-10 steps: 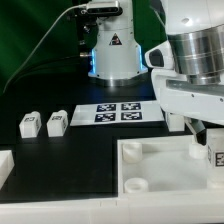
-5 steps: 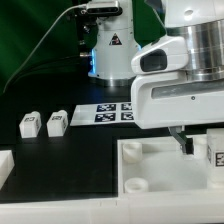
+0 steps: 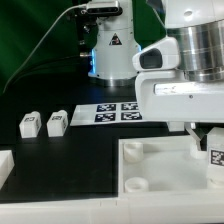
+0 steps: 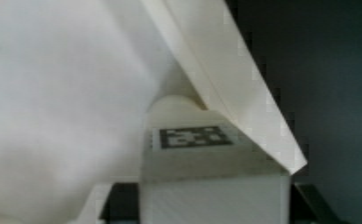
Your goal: Assemble one leg
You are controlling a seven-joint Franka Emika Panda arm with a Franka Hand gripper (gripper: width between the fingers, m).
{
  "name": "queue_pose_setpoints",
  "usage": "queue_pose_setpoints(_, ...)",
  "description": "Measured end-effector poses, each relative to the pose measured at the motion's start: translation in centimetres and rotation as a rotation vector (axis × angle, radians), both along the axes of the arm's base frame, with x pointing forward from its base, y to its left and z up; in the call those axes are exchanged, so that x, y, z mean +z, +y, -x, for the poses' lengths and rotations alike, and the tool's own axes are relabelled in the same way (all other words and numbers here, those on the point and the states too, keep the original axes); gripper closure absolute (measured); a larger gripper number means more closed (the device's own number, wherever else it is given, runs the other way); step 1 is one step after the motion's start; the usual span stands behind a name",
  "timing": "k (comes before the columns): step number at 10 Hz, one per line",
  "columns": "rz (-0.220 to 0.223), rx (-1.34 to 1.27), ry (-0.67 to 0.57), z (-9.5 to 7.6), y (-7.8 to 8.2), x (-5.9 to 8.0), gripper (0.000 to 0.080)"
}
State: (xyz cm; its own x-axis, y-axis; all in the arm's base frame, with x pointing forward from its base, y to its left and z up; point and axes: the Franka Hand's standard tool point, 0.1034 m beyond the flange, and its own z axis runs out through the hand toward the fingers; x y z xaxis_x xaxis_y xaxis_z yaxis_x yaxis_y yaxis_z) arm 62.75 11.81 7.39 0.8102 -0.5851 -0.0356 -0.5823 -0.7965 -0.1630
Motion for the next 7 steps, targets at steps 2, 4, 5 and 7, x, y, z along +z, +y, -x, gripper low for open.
queue_pose_setpoints(2, -0.015, -0.158, 0.024, -0.03, -0.10, 0.00, 0.0505)
queue_pose_setpoints(4, -0.095, -0.558, 0.093, -0.35, -0.66, 0.06, 0.0505)
queue_pose_setpoints(5, -0.125, -0.730, 0.130, -0.26, -0.77, -0.06, 0.0505)
queue_pose_setpoints(7, -0.181, -1.024, 0.198, -0.06, -1.05, -0.33, 0.0505)
